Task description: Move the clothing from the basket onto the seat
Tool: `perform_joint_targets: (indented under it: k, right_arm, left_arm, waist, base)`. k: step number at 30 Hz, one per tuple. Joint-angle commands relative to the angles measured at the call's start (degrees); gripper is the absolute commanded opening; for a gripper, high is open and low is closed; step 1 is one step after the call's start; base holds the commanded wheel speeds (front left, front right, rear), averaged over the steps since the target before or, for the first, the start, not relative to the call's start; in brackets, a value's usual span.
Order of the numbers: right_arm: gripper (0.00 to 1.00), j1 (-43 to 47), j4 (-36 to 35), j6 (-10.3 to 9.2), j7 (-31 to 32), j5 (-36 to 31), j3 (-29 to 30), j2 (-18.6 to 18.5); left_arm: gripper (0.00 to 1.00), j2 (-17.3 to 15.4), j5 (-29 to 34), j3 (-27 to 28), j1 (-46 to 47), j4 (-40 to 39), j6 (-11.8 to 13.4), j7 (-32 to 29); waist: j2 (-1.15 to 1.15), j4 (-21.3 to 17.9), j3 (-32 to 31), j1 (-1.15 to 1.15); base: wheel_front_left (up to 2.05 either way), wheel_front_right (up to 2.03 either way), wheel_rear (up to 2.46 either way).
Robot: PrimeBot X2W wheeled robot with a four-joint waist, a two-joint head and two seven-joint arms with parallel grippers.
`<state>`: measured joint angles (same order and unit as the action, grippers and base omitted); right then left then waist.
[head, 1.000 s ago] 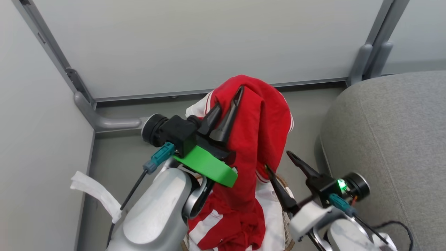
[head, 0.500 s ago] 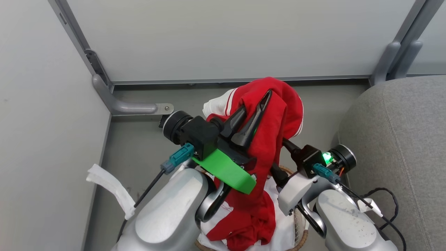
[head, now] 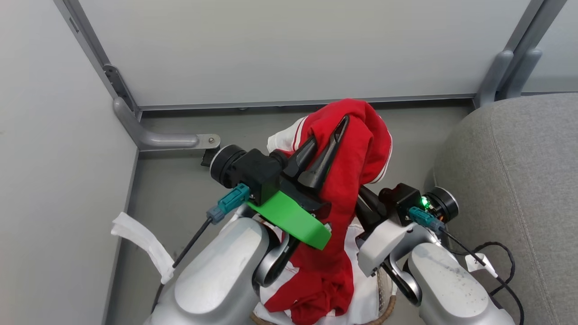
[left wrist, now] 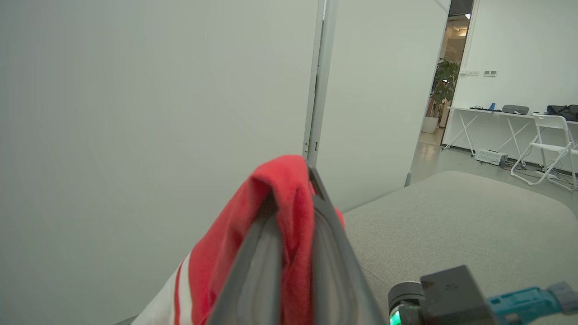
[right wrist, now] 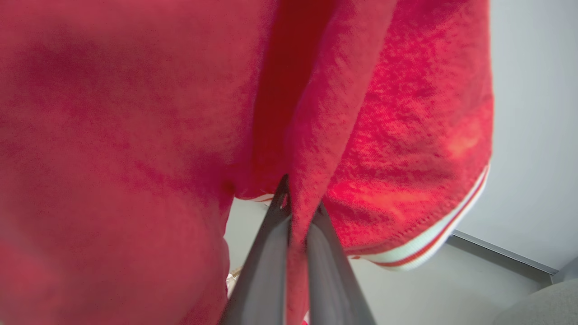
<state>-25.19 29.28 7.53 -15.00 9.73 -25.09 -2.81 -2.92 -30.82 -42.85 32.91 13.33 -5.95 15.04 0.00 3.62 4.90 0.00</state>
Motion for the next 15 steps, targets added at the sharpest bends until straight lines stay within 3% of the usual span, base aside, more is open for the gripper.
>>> perform_joint_targets:
  k: [1, 2, 3, 4, 5, 10, 15]
  right_arm:
    - [0.0, 0.0, -0.4, -0.08, -0.3, 0.6, 0.2, -0.2]
    - [0.0, 0.3, -0.6, -0.08, -0.3, 0.7, 0.3, -0.2]
    - [0.0, 0.5, -0.8, -0.08, -0.3, 0.9, 0.5, -0.2]
    - [0.0, 0.7, -1.1, -0.07, -0.3, 1.0, 0.7, -0.2]
    - [0.0, 1.0, -1.5, -0.08, -0.3, 1.2, 1.0, -0.2]
    - [0.0, 2.4, -5.7, -0.08, -0.3, 1.9, 3.0, -0.2]
    - [0.0, 5.3, -10.4, -0.08, -0.3, 2.3, 6.5, -0.3]
  left_arm:
    - [0.0, 0.0, 0.1, 0.5, 0.1, -0.3, 0.3, 0.2]
    - [0.0, 0.0, -0.2, 0.9, -0.2, -0.4, 0.4, 0.2]
    - [0.12, 0.0, -0.1, 1.1, -0.3, -0.5, 0.5, 0.2]
    - [0.73, 0.0, -0.1, 1.2, -0.7, -0.3, 0.5, 0.2]
    - [1.0, 0.0, 0.2, 1.4, -0.8, -0.1, 0.6, 0.2]
    - [1.0, 0.0, 2.0, 3.1, -1.5, 2.2, 1.0, 0.1]
    - [1.0, 0.0, 3.5, 5.0, -2.1, 4.3, 1.0, 0.1]
  waist:
    - [0.0, -0.3, 0.1, 0.0]
    - [0.0, -0.5, 0.1, 0.0]
    - [0.0, -0.7, 0.1, 0.0]
    - [0.0, -0.9, 0.1, 0.0]
    - [0.0, -1.3, 0.1, 0.0]
    - [0.0, -3.8, 0.7, 0.0]
    - [0.0, -8.7, 1.2, 0.0]
  base:
    - [0.0, 0.0, 0.0]
    - [0.0, 0.0, 0.0]
    - [0.0, 0.0, 0.0]
    - [0.0, 0.0, 0.0]
    - [0.0, 0.0, 0.0]
    - [0.0, 0.0, 0.0]
    - [0.0, 0.0, 0.0]
